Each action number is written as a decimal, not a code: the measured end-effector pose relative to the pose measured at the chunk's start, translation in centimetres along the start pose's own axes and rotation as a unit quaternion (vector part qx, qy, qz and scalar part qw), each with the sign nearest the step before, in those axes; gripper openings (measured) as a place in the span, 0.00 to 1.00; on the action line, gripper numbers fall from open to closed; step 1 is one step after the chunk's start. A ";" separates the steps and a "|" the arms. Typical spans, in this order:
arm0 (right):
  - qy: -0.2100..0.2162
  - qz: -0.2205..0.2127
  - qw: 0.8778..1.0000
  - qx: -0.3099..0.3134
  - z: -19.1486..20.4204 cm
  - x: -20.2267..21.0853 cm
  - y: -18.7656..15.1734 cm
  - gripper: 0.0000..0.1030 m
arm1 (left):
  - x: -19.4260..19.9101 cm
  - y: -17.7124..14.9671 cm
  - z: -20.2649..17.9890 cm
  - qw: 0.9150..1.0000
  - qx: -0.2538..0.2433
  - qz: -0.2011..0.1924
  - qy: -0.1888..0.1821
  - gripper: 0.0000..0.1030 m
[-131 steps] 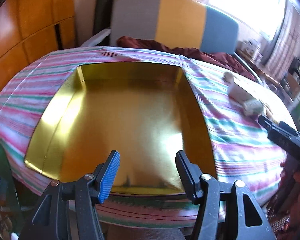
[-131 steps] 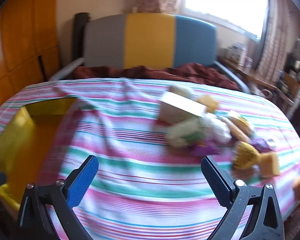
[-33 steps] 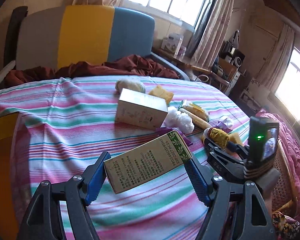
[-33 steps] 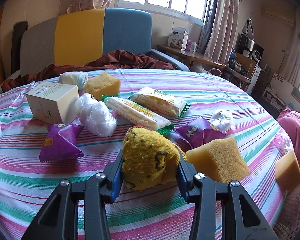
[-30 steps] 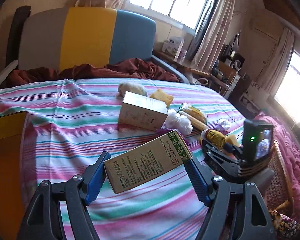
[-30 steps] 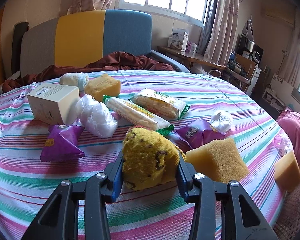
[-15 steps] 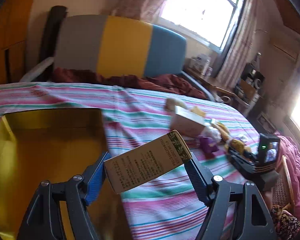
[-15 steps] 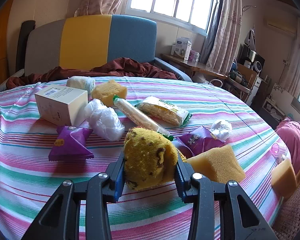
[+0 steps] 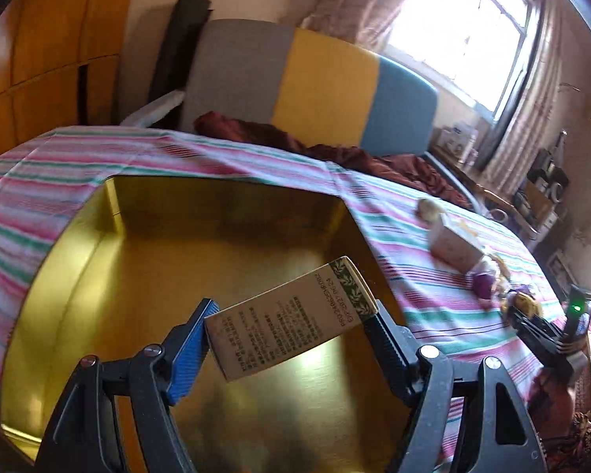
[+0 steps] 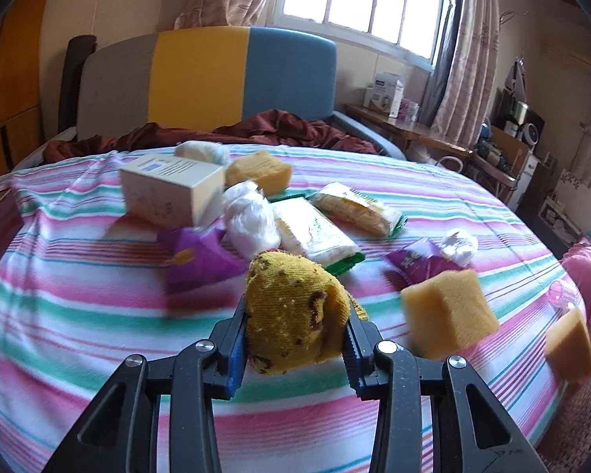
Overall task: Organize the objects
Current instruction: 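Carry the green box with the left tool and the knitted sponge with the right into the tray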
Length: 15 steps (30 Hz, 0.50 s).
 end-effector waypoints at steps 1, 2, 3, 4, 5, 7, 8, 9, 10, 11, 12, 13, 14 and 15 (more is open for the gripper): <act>0.004 0.002 1.000 0.000 0.3 0.2 -0.1 0.40 | 0.1 -0.1 0.7 1.000 0.004 0.000 0.008 0.74; 0.010 0.004 1.000 0.001 0.6 0.4 -0.2 0.40 | 0.1 -0.1 1.3 1.000 0.007 0.000 0.013 0.74; 0.013 0.005 1.000 0.003 0.8 0.5 -0.3 0.40 | 0.1 -0.2 1.9 1.000 0.011 0.001 0.019 0.74; 0.016 0.005 1.000 0.004 1.0 0.7 -0.4 0.39 | 0.2 -0.3 2.4 1.000 0.015 0.001 0.024 0.74; 0.019 0.005 1.000 0.005 1.2 1.0 -0.4 0.39 | 0.2 -0.4 2.9 0.999 0.018 0.000 0.030 0.74; 0.026 0.002 1.000 0.005 1.6 1.7 -0.3 0.39 | 0.4 -0.6 4.0 0.999 0.025 0.000 0.040 0.74; 0.029 0.000 1.000 0.005 1.8 2.0 -0.3 0.39 | 0.5 -0.8 4.4 0.999 0.028 -0.001 0.045 0.74; 0.034 -0.003 0.999 0.004 2.0 2.5 -0.2 0.39 | 0.6 -0.9 4.8 0.998 0.031 -0.002 0.050 0.74; 0.039 -0.006 0.999 0.004 2.3 2.9 0.0 0.39 | 0.8 -1.0 5.2 0.998 0.034 -0.004 0.055 0.74; 0.047 -0.010 0.999 0.004 2.7 3.4 0.2 0.39 | 0.9 -1.0 5.5 0.998 0.035 -0.006 0.061 0.74; 0.053 -0.015 0.998 0.005 3.1 3.9 0.4 0.39 | 0.9 -1.1 5.8 0.997 0.034 -0.004 0.073 0.74; 0.059 -0.020 0.998 0.007 3.6 4.5 0.7 0.39 | 0.9 -1.1 5.9 0.996 0.031 -0.002 0.081 0.74; 0.067 -0.025 0.997 0.008 4.1 5.0 0.9 0.39 | 1.0 -1.1 6.1 0.996 0.030 0.000 0.088 0.74; 0.077 -0.032 0.996 0.008 4.8 5.7 1.2 0.39 | 1.0 -1.1 6.4 0.995 0.031 0.002 0.100 0.74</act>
Point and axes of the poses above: each gripper's, at about its wrist camera, not at the fingertips, and x roughly against the way its jaws point, z to its left, y to its top, the point moved 2 cm from there along -x, roughly the way its jaws point, and after that the axes turned 3 degrees about x, right-handed, at the moved point
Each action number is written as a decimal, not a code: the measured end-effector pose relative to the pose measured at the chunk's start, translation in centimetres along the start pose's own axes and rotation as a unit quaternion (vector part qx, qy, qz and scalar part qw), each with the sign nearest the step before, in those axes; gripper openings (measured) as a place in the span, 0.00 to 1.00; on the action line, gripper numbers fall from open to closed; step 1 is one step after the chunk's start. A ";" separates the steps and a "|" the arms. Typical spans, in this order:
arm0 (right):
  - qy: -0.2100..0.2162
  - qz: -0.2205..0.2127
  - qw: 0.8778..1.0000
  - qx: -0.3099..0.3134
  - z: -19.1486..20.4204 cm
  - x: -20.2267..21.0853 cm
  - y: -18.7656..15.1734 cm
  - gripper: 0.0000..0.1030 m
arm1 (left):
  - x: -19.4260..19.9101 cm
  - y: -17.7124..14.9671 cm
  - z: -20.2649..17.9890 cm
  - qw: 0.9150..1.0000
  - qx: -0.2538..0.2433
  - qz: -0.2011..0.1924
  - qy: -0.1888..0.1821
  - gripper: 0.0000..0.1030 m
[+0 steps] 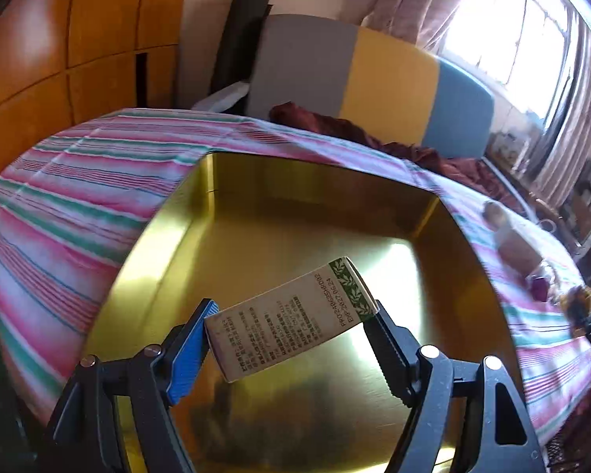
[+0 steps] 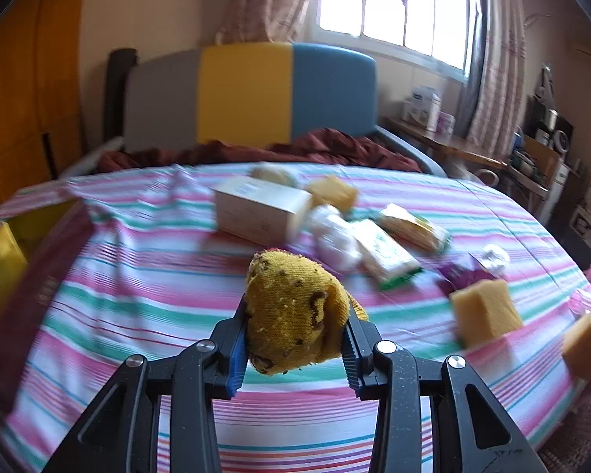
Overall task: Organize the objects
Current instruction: 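Carry the green box with the left tool and the knitted sponge with the right into the tray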
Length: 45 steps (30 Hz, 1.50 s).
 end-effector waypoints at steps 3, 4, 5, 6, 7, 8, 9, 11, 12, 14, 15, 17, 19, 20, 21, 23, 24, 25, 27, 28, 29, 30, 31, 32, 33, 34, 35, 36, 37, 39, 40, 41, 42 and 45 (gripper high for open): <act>0.036 -0.016 0.999 0.005 2.4 1.4 1.1 0.39 | -0.5 0.1 0.6 0.999 0.001 0.015 0.030 0.75; 0.045 -0.022 0.999 0.008 3.2 1.9 1.4 0.39 | -0.6 0.0 0.7 0.999 0.000 0.020 0.040 0.75; 0.057 -0.030 0.998 0.015 4.4 2.6 1.8 0.39 | -0.7 -0.1 0.7 0.998 -0.004 0.026 0.049 0.75; 0.066 -0.036 0.997 0.019 5.2 3.1 2.0 0.39 | -0.8 -0.1 0.6 0.998 -0.009 0.030 0.059 0.76; 0.076 -0.043 0.996 0.023 6.1 3.7 2.3 0.39 | -0.7 -0.2 0.5 0.997 -0.011 0.029 0.065 0.78; 0.087 -0.049 0.995 0.026 7.0 4.3 2.6 0.39 | -0.6 -0.2 0.4 0.997 -0.011 0.028 0.068 0.80; 0.102 -0.055 0.993 0.031 8.1 4.9 2.9 0.39 | -0.4 -0.2 0.3 0.997 -0.011 0.026 0.068 0.80; 0.125 -0.061 0.989 0.042 9.8 5.8 3.3 0.39 | 0.0 0.1 0.3 0.998 -0.004 0.024 0.056 0.80; 0.137 -0.063 0.987 0.048 10.8 6.2 3.5 0.39 | 0.2 0.3 0.4 0.998 0.000 0.024 0.049 0.81; 0.162 -0.063 0.983 0.062 12.7 6.8 3.6 0.39 | 0.5 0.7 0.8 0.998 0.011 0.020 0.051 0.81; 0.169 -0.063 0.981 0.068 13.3 7.0 3.5 0.39 | 1.0 1.0 1.3 0.999 0.026 0.011 0.041 0.81; 0.190 -0.060 0.976 0.084 15.0 7.4 3.2 0.39 | 1.7 1.5 1.9 0.998 0.051 -0.002 0.030 0.81; 0.211 -0.053 0.971 0.098 16.6 7.5 2.9 0.39 | 2.6 2.2 3.2 0.995 0.088 -0.017 0.034 0.81; 0.226 -0.045 0.968 0.102 17.4 7.5 2.7 0.39 | 2.9 2.5 3.8 0.994 0.102 -0.024 0.033 0.81; 0.241 -0.036 0.964 0.103 18.1 7.4 2.5 0.39 | 3.4 2.8 4.7 0.991 0.122 -0.035 0.038 0.81; 0.262 -0.019 0.959 0.108 19.4 7.0 2.2 0.39 | 3.9 3.1 5.8 0.987 0.146 -0.047 0.055 0.80; 0.271 -0.012 0.956 0.114 20.2 6.8 1.9 0.39 | 4.2 3.2 6.4 0.984 0.157 -0.052 0.060 0.80; 0.277 -0.006 0.953 0.120 20.8 6.7 1.6 0.39 | 4.4 3.3 7.0 0.982 0.167 -0.058 0.063 0.80; 0.289 0.003 0.948 0.132 22.2 6.4 1.2 0.39 | 4.7 3.4 7.7 0.979 0.179 -0.063 0.074 0.80; 0.295 0.008 0.946 0.136 22.8 6.2 1.1 0.39 | 4.8 3.5 8.0 0.978 0.181 -0.064 0.078 0.80; 0.304 0.013 0.942 0.140 23.5 6.1 0.9 0.39 | 4.8 3.5 8.1 0.978 0.182 -0.066 0.080 0.80; 0.311 0.019 0.939 0.142 24.2 6.0 0.8 0.39 | 4.9 3.6 8.3 0.977 0.184 -0.069 0.082 0.80; 0.317 0.025 0.937 0.145 24.9 5.9 0.7 0.39 | 5.0 3.7 8.3 0.977 0.184 -0.070 0.081 0.80; 0.328 0.036 0.932 0.147 25.7 5.6 0.6 0.39 | 5.1 3.8 8.4 0.977 0.185 -0.070 0.078 0.80; 0.336 0.043 0.930 0.147 26.0 5.3 0.6 0.39 | 5.2 3.9 8.3 0.977 0.185 -0.070 0.075 0.80; 0.342 0.051 0.927 0.148 26.6 4.9 0.5 0.39 | 5.3 4.0 8.3 0.978 0.184 -0.070 0.073 0.80; 0.349 0.064 0.923 0.150 27.3 4.5 0.4 0.39 | 5.4 4.0 8.4 0.978 0.183 -0.071 0.072 0.80; 0.356 0.078 0.919 0.150 28.0 4.2 0.1 0.39 | 5.5 4.2 8.4 0.978 0.183 -0.072 0.070 0.80; 0.362 0.088 0.916 0.148 28.5 3.8 -0.1 0.39 | 5.7 4.4 8.3 0.978 0.184 -0.074 0.067 0.80; 0.374 0.108 0.910 0.143 29.6 3.1 -0.6 0.39 | 6.1 4.6 8.4 0.978 0.185 -0.078 0.062 0.80; 0.378 0.115 0.908 0.139 30.2 2.8 -0.7 0.40 | 6.2 4.8 8.4 0.978 0.185 -0.080 0.062 0.80; 0.386 0.124 0.904 0.134 30.8 2.5 -0.9 0.40 | 6.4 4.9 8.5 0.977 0.186 -0.082 0.060 0.80; 0.393 0.130 0.901 0.131 31.2 2.5 -1.0 0.44 | 6.6 4.9 8.6 0.977 0.188 -0.085 0.059 0.80; 0.426 0.153 0.885 0.109 32.5 2.1 -1.3 0.48 | 6.6 5.1 8.8 0.976 0.192 -0.087 0.058 0.80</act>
Point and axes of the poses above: each gripper's, at about its wrist camera, not at the fingertips, and x roughly against the way its jaws point, z to its left, y to its top, the point moved 2 cm from there along -x, roughly the way its jaws point, and after that the axes turned 3 degrees about x, right-handed, at the moved point
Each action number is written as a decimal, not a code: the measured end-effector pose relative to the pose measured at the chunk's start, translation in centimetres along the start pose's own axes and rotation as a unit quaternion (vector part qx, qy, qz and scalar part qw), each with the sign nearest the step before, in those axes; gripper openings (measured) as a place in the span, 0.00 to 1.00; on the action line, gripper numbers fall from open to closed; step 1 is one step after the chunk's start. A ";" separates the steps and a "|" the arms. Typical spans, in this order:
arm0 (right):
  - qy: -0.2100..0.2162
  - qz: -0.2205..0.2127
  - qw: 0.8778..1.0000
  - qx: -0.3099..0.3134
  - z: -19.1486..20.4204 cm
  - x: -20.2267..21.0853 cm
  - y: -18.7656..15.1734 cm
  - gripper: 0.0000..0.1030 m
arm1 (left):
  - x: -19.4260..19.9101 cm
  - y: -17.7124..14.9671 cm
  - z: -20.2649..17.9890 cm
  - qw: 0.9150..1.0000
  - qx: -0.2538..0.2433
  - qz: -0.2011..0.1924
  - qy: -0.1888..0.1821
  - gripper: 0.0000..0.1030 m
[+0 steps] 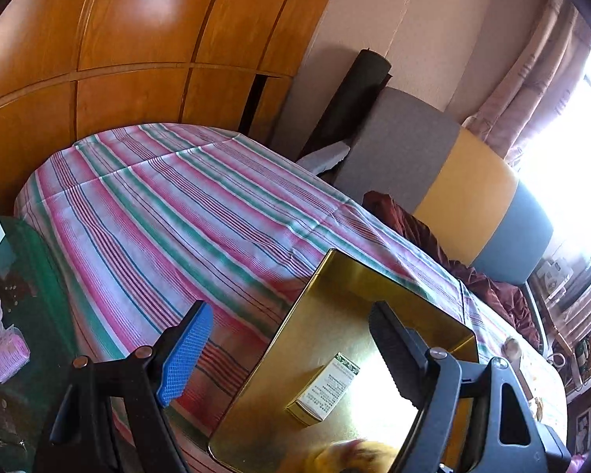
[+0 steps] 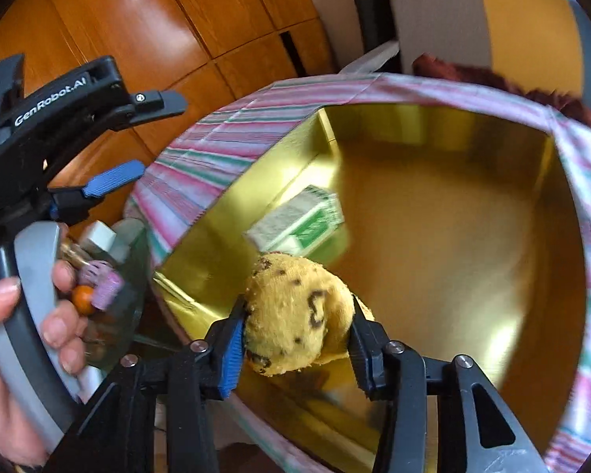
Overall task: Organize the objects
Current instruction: 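Carry the green box with the left tool and the knitted sponge with the right into the tray, then open both tools to release the box and sponge into the gold tray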
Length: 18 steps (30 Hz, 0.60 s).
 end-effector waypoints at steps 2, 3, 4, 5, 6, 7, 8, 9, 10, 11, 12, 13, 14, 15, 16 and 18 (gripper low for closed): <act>0.006 -0.003 1.000 -0.002 0.5 0.1 -0.1 0.58 | 0.1 0.1 0.2 1.000 0.005 -0.002 0.000 0.80; 0.003 -0.009 1.000 0.000 0.7 0.3 -0.2 0.64 | 0.1 0.2 0.3 1.000 0.008 -0.003 0.000 0.80; 0.001 -0.013 1.000 0.002 0.6 0.5 -0.1 0.65 | 0.2 0.2 0.4 1.000 0.009 -0.004 0.000 0.80; -0.001 -0.017 1.000 0.004 0.7 0.8 -0.1 0.65 | 0.2 0.2 0.4 1.000 0.011 -0.005 0.000 0.80; -0.002 -0.019 1.000 0.006 0.7 1.1 -0.1 0.65 | 0.3 0.2 0.4 1.000 0.011 -0.006 -0.001 0.80; -0.003 -0.023 1.000 0.007 0.6 1.3 0.0 0.66 | 0.3 0.1 0.4 1.000 0.010 -0.006 -0.001 0.80; -0.007 -0.030 0.999 0.008 0.5 1.8 -0.1 0.66 | 0.4 0.0 0.3 1.000 0.009 -0.006 -0.001 0.80; -0.010 -0.034 0.999 0.008 0.4 2.1 0.1 0.67 | 0.4 -0.1 0.2 1.000 0.007 -0.005 -0.002 0.80; -0.013 -0.039 0.999 0.008 0.3 2.5 0.1 0.68 | 0.5 -0.1 0.1 1.000 0.006 -0.006 -0.004 0.80; -0.017 -0.046 0.999 0.006 0.0 3.0 0.2 0.68 | 0.5 -0.1 0.0 1.000 0.005 -0.006 -0.005 0.80; -0.022 -0.053 0.998 0.003 -0.2 3.6 0.3 0.68 | 0.5 -0.2 -0.3 1.000 0.001 -0.004 -0.008 0.80; -0.025 -0.058 0.998 0.002 -0.5 4.1 0.4 0.68 | 0.5 -0.3 -0.5 1.000 -0.002 -0.001 -0.012 0.80; -0.030 -0.065 0.997 0.003 -0.8 4.7 0.6 0.68 | 0.4 -0.4 -0.7 1.000 -0.003 0.001 -0.016 0.80; -0.039 -0.072 0.997 0.005 -1.1 5.5 0.7 0.70 | 0.4 -0.6 -1.0 1.000 -0.005 0.003 -0.021 0.80; -0.050 -0.079 0.996 0.008 -1.5 6.3 0.7 0.74 | 0.3 -0.8 -1.2 1.000 -0.008 0.005 -0.023 0.80; -0.076 -0.091 0.993 0.011 -2.3 7.8 0.8 0.76 | 0.1 -1.3 -2.0 0.999 -0.017 0.016 -0.039 0.80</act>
Point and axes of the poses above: each gripper's, at about its wrist camera, not at the fingertips, and x roughly against the way its jaws point, z to its left, y to its top, the point moved 2 cm from there along -x, roughly the way its jaws point, and after that the axes turned 3 degrees about x, right-handed, at the moved point
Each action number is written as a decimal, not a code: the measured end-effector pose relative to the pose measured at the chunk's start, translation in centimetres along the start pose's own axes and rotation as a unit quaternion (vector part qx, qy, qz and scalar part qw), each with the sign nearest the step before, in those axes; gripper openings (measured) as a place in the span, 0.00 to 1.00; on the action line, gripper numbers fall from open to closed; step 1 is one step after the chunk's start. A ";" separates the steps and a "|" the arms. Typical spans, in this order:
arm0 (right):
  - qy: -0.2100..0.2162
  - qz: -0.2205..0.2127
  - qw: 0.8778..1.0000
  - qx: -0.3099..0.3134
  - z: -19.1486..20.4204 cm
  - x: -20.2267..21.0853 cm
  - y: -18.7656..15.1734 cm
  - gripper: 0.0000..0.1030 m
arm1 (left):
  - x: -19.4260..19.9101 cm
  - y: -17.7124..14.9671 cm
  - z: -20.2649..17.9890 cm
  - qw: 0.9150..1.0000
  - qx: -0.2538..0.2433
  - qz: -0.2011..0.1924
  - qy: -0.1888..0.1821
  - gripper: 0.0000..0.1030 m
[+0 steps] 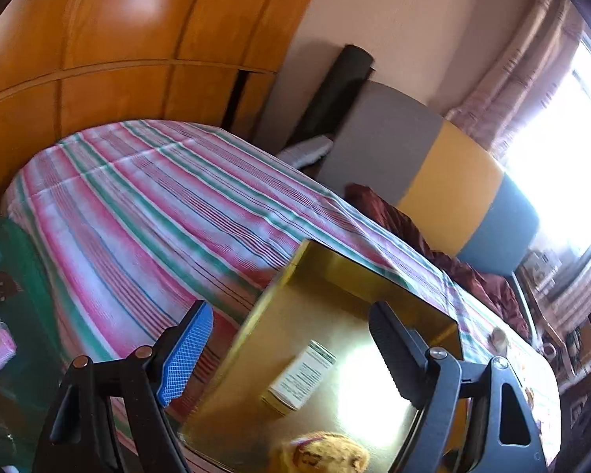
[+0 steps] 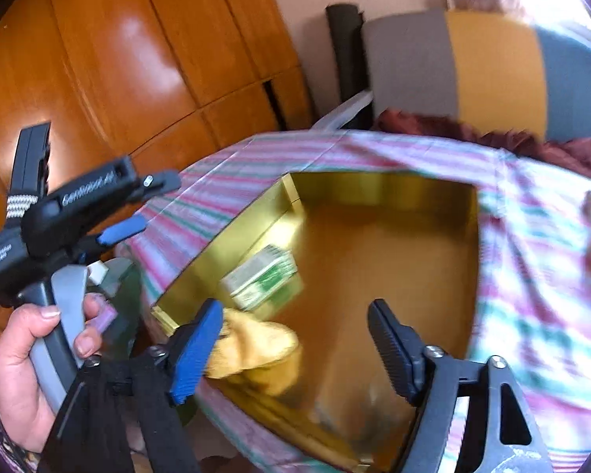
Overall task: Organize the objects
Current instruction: 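Open both tools to release the box and sponge into the gold tray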
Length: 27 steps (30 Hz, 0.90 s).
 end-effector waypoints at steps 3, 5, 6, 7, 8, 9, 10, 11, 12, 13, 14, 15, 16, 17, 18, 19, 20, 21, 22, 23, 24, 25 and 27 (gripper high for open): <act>-0.026 -0.015 1.000 -0.001 -1.9 1.7 0.3 0.76 | -0.2 -0.9 -1.3 1.000 -0.013 0.012 -0.021 0.80; -0.051 -0.022 0.998 -0.003 -3.4 2.9 0.4 0.76 | -0.3 -1.6 -2.4 0.999 -0.028 0.021 -0.040 0.80; -0.065 -0.025 0.998 -0.005 -4.3 3.5 0.3 0.76 | -0.4 -2.1 -3.2 0.998 -0.039 0.028 -0.051 0.80; -0.077 -0.028 0.997 -0.008 -5.1 4.0 0.2 0.76 | -0.5 -2.5 -3.8 0.997 -0.047 0.033 -0.059 0.80; -0.089 -0.030 0.996 -0.012 -6.0 4.5 0.1 0.76 | -0.5 -2.9 -4.4 0.996 -0.054 0.038 -0.067 0.80; -0.100 -0.029 0.994 -0.017 -7.0 5.0 -0.1 0.76 | -0.5 -3.4 -5.2 0.994 -0.065 0.044 -0.079 0.80; -0.109 -0.027 0.993 -0.024 -7.9 5.4 -0.4 0.76 | -0.4 -3.9 -5.9 0.992 -0.074 0.048 -0.086 0.80; -0.120 -0.024 0.992 -0.035 -9.1 5.9 -0.8 0.76 | -0.4 -4.5 -6.7 0.990 -0.086 0.056 -0.096 0.80; -0.127 -0.022 0.991 -0.042 -9.9 6.1 -1.0 0.76 | -0.3 -4.8 -7.2 0.989 -0.092 0.060 -0.102 0.80; -0.135 -0.019 0.990 -0.049 -10.8 6.4 -1.4 0.76 | -0.3 -5.4 -7.9 0.986 -0.102 0.066 -0.112 0.80; -0.142 -0.017 0.988 -0.054 -11.6 6.7 -1.7 0.76 | -0.2 -5.9 -8.5 0.984 -0.112 0.071 -0.119 0.80; -0.150 -0.014 0.987 -0.058 -12.4 7.0 -2.2 0.76 | -0.1 -6.7 -9.4 0.981 -0.124 0.079 -0.128 0.80; -0.158 -0.011 0.986 -0.060 -13.1 7.3 -2.8 0.76 | 0.0 -7.1 -10.0 0.978 -0.131 0.084 -0.136 0.81; -0.167 -0.006 0.984 -0.063 -13.8 7.6 -3.3 0.76 | 0.1 -7.5 -10.5 0.976 -0.139 0.087 -0.144 0.81; -0.176 -0.001 0.982 -0.066 -14.7 7.8 -4.0 0.76 | 0.3 -8.1 -11.3 0.972 -0.151 0.092 -0.153 0.81; -0.186 0.003 0.980 -0.068 -15.5 8.0 -4.5 0.76 | 0.5 -8.5 -11.8 0.970 -0.158 0.096 -0.159 0.81; -0.199 0.008 0.978 -0.070 -16.3 8.2 -5.1 0.76 | 0.6 -9.0 -12.3 0.967 -0.164 0.100 -0.164 0.81; -0.212 0.012 0.974 -0.074 -17.2 8.5 -5.8 0.76 | 0.7 -9.6 -13.1 0.964 -0.172 0.107 -0.172 0.81; -0.224 0.016 0.971 -0.078 -18.1 8.8 -6.4 0.77 | 0.8 -10.0 -13.7 0.962 -0.177 0.112 -0.178 0.81; -0.239 0.019 0.967 -0.085 -19.1 9.3 -7.0 0.77 | 0.8 -10.2 -14.0 0.960 -0.179 0.116 -0.182 0.81; -0.256 0.021 0.962 -0.093 -20.3 10.0 -7.6 0.77 | 1.0 -10.7 -14.6 0.958 -0.183 0.120 -0.187 0.81; -0.270 0.021 0.957 -0.099 -21.3 10.6 -8.0 0.78 | 0.9 -11.0 -15.0 0.956 -0.187 0.122 -0.189 0.81; -0.301 0.017 0.946 -0.117 -23.6 12.4 -8.9 0.81 | 0.9 -11.7 -16.0 0.953 -0.193 0.130 -0.194 0.81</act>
Point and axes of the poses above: each gripper's, at about its wrist camera, not at the fingertips, and x roughly against the way its jaws point, z to its left, y to its top, the point moved 2 cm from there along -x, roughly the way its jaws point, and after that the axes turned 3 degrees about x, right-handed, at the moved point
